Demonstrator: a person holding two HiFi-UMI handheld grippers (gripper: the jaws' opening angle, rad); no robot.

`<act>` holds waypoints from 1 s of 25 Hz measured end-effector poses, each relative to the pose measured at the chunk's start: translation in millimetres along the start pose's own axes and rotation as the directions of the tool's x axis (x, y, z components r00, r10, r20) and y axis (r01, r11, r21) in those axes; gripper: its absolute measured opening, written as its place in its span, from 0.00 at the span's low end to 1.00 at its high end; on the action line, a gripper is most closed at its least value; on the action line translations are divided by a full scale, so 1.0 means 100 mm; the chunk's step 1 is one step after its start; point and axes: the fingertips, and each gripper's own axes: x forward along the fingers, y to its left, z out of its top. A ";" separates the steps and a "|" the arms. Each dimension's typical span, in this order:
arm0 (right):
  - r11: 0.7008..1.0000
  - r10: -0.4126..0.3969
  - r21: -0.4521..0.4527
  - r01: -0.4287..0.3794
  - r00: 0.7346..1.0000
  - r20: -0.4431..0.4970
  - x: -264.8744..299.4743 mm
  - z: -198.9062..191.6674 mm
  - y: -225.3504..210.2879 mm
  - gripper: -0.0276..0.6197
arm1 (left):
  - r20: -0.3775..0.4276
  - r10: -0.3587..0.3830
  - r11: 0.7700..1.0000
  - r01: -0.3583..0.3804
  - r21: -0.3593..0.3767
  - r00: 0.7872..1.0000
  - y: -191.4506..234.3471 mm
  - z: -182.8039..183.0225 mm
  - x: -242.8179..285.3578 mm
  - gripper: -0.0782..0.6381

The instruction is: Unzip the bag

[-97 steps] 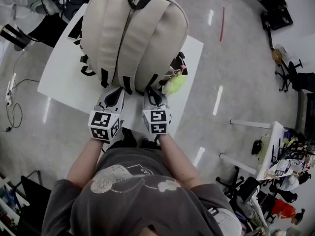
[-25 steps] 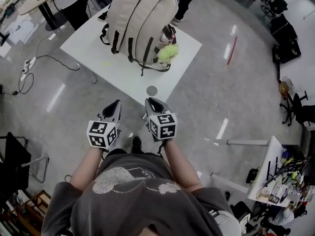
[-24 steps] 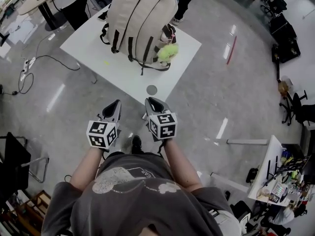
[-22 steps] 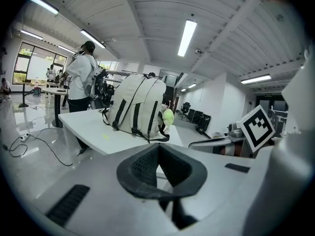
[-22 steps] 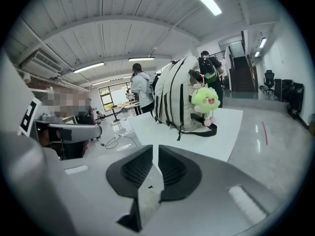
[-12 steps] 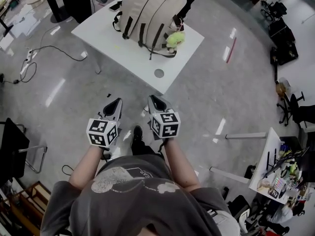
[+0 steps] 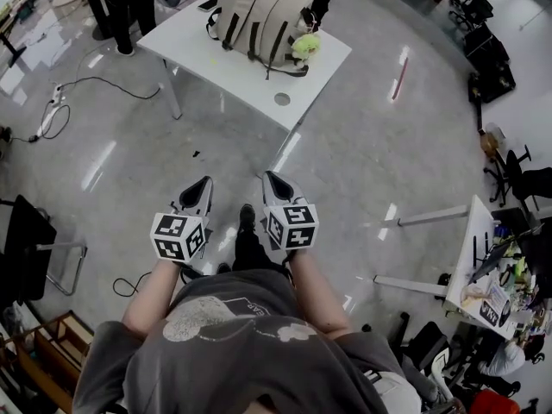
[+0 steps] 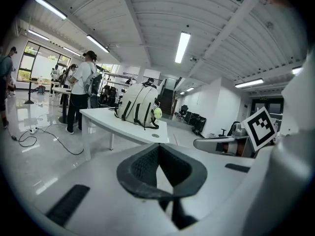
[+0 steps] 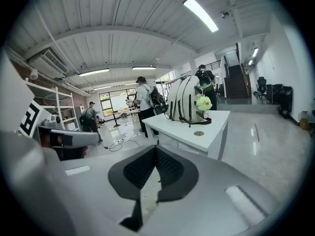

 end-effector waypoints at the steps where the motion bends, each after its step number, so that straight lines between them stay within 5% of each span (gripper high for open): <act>1: 1.000 -0.005 -0.001 0.005 1.000 0.002 -0.08 -0.03 0.04 0.04 | 0.001 -0.004 1.000 0.004 -0.003 1.000 -0.04 -0.03 -0.07 0.12; 11: 0.994 -0.106 -0.024 0.107 0.994 0.031 -0.73 -0.30 0.23 0.04 | 0.007 -0.023 0.999 0.023 -0.037 1.000 -0.26 -0.34 -0.62 0.12; 25: 0.995 -0.095 -0.035 0.096 0.995 0.019 -0.92 -0.41 0.25 0.04 | 0.011 -0.013 0.999 0.014 -0.039 1.000 -0.34 -0.36 -0.75 0.12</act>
